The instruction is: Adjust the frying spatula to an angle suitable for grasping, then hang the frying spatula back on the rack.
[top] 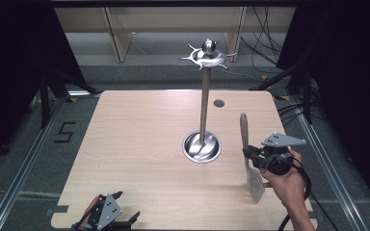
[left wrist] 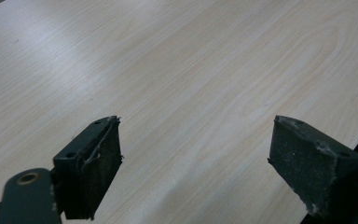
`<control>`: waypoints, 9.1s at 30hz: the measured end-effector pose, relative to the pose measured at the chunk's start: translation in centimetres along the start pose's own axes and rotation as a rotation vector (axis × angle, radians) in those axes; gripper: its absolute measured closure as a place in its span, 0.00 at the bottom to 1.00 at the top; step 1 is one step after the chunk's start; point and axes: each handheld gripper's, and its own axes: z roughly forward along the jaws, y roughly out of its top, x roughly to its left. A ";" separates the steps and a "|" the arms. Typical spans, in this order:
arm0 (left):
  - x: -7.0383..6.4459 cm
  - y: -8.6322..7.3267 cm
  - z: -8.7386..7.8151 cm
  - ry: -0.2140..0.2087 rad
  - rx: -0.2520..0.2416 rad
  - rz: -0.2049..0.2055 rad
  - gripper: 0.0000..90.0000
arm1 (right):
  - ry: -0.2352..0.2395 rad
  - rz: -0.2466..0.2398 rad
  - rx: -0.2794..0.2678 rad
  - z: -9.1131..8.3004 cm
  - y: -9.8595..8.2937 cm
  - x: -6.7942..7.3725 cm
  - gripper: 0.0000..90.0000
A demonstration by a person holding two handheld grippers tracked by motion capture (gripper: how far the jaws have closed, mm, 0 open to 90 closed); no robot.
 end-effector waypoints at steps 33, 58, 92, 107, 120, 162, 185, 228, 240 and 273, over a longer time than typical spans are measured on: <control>0.2 0.0 0.0 0.005 0.001 0.008 0.18 | 0.031 -0.064 -0.241 -1.8 3.8 0.1 0.85; 0.1 0.0 -0.1 0.004 -0.005 -0.007 0.18 | 0.023 -0.116 -0.238 -0.4 9.8 1.2 0.85; -0.1 -0.1 -0.3 0.007 0.006 -0.038 0.17 | -0.024 -0.162 -0.194 1.1 13.0 1.6 0.85; 0.2 0.0 -0.2 0.012 -0.017 0.024 0.17 | -0.028 -0.172 -0.196 2.0 13.1 1.7 0.85; 0.1 0.0 -0.2 0.000 -0.008 0.008 0.17 | 0.035 -0.121 -0.258 1.8 12.1 1.6 0.77; -0.1 0.3 0.2 -0.005 0.017 0.024 0.17 | 0.084 -0.021 -0.156 2.0 -1.0 0.4 0.47; -0.4 0.3 0.2 -0.001 0.021 -0.010 0.17 | 0.083 0.049 -0.112 2.4 -4.6 -0.7 0.46; -0.2 -0.2 0.0 0.009 -0.004 0.012 0.17 | 0.103 0.059 -0.016 1.8 -9.4 -0.5 0.39; -0.1 -0.2 -0.1 -0.001 0.017 0.019 0.17 | 0.101 0.004 0.035 1.4 -10.7 1.1 0.37; -0.5 -0.2 -0.1 0.001 0.019 -0.023 0.17 | 0.104 0.017 0.017 0.4 -13.2 1.5 0.26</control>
